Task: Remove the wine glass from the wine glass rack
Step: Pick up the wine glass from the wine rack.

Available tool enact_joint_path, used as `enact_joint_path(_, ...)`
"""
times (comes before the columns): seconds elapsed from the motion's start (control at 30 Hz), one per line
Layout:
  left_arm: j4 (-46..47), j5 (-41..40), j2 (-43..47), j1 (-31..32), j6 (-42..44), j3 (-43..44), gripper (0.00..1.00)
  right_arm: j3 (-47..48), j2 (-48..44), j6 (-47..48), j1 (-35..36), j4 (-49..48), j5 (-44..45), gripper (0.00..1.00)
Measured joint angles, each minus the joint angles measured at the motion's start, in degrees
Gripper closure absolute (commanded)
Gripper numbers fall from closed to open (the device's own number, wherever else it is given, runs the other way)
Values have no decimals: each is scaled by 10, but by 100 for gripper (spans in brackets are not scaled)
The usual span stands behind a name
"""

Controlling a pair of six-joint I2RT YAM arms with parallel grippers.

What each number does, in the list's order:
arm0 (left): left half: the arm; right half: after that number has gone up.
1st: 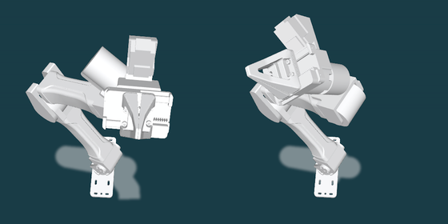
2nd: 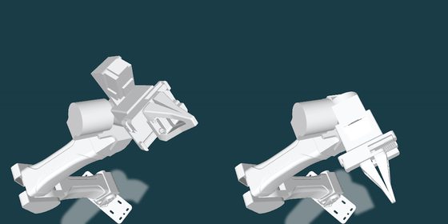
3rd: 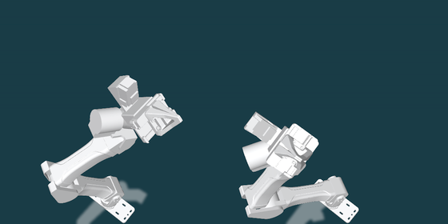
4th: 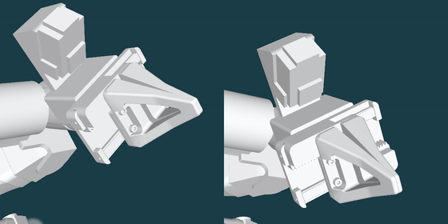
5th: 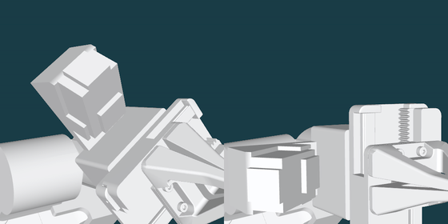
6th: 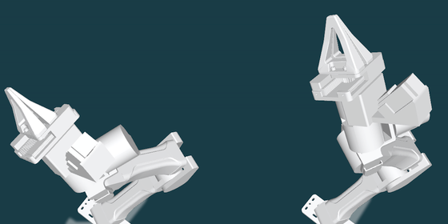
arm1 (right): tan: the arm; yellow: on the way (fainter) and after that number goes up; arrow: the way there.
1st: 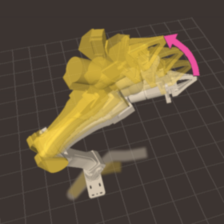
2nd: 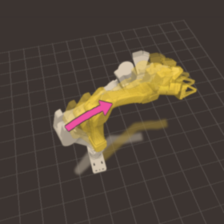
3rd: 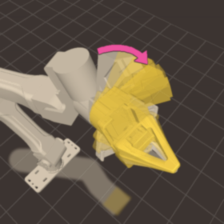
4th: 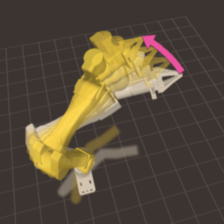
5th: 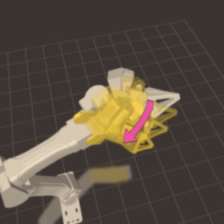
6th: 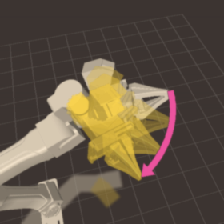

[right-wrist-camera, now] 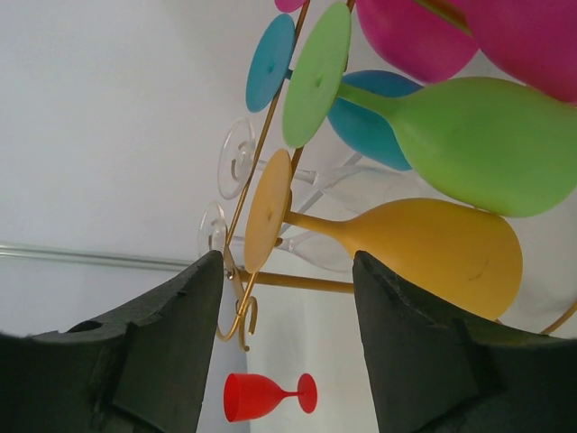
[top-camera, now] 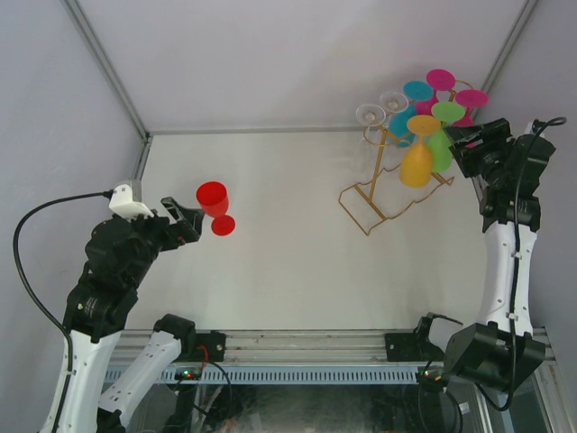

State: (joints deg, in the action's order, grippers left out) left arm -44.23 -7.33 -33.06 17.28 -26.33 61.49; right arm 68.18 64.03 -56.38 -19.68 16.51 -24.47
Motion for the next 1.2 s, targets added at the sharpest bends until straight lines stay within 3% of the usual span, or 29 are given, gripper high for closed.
enact_joint_path(0.23,-1,0,0,0,0,0,0,1,26,-20,14,-19,4,52)
enact_joint_path(1.2,-26,1,-1,0,0,2,0,75,105,-12,38,-12,-8,65)
